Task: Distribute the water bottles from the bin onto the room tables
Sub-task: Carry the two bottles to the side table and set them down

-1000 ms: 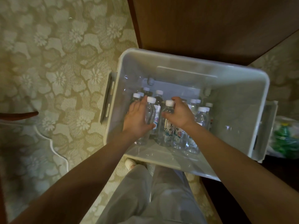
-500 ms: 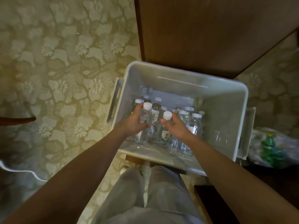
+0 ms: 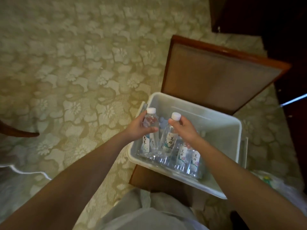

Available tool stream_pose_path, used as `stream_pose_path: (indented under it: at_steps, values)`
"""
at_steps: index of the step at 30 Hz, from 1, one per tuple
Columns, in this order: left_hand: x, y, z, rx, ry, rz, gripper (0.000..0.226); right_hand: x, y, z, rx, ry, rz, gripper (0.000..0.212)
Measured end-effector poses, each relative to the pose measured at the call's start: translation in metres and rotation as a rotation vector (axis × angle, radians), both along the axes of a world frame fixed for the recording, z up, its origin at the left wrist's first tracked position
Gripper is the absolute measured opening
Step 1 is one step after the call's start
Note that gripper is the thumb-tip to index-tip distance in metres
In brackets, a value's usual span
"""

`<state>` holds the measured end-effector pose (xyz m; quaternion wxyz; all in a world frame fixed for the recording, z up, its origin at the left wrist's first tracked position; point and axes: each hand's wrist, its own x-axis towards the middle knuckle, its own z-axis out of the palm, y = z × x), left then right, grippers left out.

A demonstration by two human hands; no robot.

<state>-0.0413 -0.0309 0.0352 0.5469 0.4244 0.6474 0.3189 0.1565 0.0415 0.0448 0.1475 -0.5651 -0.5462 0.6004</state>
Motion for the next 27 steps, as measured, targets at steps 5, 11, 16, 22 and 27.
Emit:
stream_pose_path:
  at_steps: [5, 11, 16, 22, 27]
  values:
    - [-0.032, -0.028, 0.049, 0.106, -0.042, 0.078, 0.086, -0.044, -0.016, 0.055, 0.083, 0.064, 0.061, 0.018]
    - [-0.086, -0.089, 0.102, 0.254, -0.01, 0.207, 0.056, -0.118, -0.056, 0.108, 0.183, 0.116, 0.183, 0.013]
    - [-0.139, -0.163, 0.141, 0.345, 0.045, 0.347, 0.06, -0.19, -0.108, 0.144, 0.248, 0.19, 0.275, 0.014]
    - [-0.21, -0.268, 0.174, 0.362, 0.11, 0.562, 0.054, -0.283, -0.192, 0.182, 0.271, 0.298, 0.395, 0.016]
    - [-0.253, -0.362, 0.199, 0.338, 0.195, 0.759, 0.037, -0.353, -0.27, 0.2, 0.262, 0.365, 0.567, 0.022]
